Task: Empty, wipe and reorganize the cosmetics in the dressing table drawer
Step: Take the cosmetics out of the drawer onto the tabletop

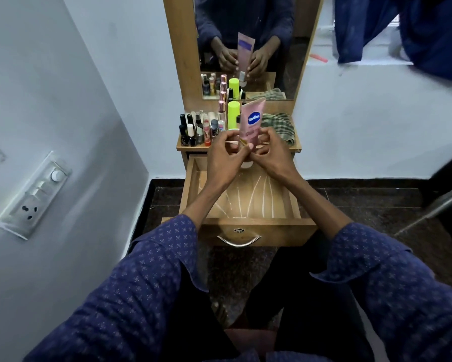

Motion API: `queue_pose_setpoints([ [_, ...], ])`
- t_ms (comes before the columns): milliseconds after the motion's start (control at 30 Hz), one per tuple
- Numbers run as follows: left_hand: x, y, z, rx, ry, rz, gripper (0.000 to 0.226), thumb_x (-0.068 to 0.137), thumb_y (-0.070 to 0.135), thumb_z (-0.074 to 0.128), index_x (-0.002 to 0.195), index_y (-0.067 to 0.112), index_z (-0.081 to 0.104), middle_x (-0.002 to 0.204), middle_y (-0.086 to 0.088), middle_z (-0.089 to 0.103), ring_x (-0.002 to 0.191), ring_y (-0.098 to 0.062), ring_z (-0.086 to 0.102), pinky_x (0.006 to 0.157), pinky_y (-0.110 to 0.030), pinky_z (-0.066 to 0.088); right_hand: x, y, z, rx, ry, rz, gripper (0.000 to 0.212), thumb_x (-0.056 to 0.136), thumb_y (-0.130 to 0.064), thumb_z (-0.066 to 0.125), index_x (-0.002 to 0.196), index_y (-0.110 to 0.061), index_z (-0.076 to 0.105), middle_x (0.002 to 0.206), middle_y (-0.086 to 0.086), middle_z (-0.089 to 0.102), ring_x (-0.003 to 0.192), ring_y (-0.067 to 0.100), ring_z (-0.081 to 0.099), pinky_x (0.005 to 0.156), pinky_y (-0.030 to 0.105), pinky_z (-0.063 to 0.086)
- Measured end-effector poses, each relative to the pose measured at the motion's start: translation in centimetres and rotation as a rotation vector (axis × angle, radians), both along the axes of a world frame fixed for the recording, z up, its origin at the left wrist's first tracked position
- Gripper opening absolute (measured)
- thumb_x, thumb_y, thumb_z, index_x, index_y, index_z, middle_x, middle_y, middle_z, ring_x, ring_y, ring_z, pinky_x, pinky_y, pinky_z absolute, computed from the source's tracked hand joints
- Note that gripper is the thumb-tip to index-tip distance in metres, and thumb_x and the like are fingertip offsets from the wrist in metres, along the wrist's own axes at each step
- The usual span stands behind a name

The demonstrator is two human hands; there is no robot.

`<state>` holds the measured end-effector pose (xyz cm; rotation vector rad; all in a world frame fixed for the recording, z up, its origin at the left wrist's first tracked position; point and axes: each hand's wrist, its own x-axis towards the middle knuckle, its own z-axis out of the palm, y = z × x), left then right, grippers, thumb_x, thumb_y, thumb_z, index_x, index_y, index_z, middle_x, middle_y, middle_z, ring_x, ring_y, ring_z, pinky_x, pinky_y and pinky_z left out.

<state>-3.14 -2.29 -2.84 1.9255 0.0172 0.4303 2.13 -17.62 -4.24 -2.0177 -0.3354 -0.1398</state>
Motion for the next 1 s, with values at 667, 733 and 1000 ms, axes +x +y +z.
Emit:
queue_pose_setpoints([
  [667, 8.3, -1.7, 4.5, 0.257, 0.132, -0.326, 0.089, 0.077, -0.007, 0.052, 0.161, 0.018, 0.035, 0.151, -0.006, 0.046, 0.122, -0.017, 0.058, 0.078, -0.024, 0.053, 11.6, -1.2, 2.4, 0.081, -0.107, -0.035, 0.082, 0.073, -0.026, 0.092, 0.139, -0.014, 0.045, 0.127, 0.006, 0.067, 0.111, 0.017, 0.069, 0.092, 0.039, 0.061],
  [733, 8.8, -2.0, 4.4, 0.298, 0.136, -0.313, 0.087, 0.082, -0.014, 0.054, 0.162, 0.015, 0.033, 0.151, -0.008, 0.044, 0.113, -0.017, 0.06, 0.076, -0.019, 0.052, 12.0, -1.4, 2.1, 0.09, -0.098, -0.016, 0.081, 0.074, -0.027, 0.091, 0.139, -0.014, 0.044, 0.127, 0.005, 0.066, 0.112, 0.017, 0.068, 0.094, 0.039, 0.061],
  [1000, 9.7, -2.5, 3.6, 0.272, 0.134, -0.267, 0.076, 0.089, -0.014, 0.054, 0.159, 0.013, 0.039, 0.146, -0.011, 0.052, 0.121, -0.025, 0.06, 0.07, -0.012, 0.047, 13.2, -1.5, 1.1, 0.079, -0.084, -0.006, 0.081, 0.075, -0.034, 0.091, 0.14, -0.019, 0.045, 0.124, 0.001, 0.068, 0.103, 0.014, 0.072, 0.087, 0.041, 0.064],
])
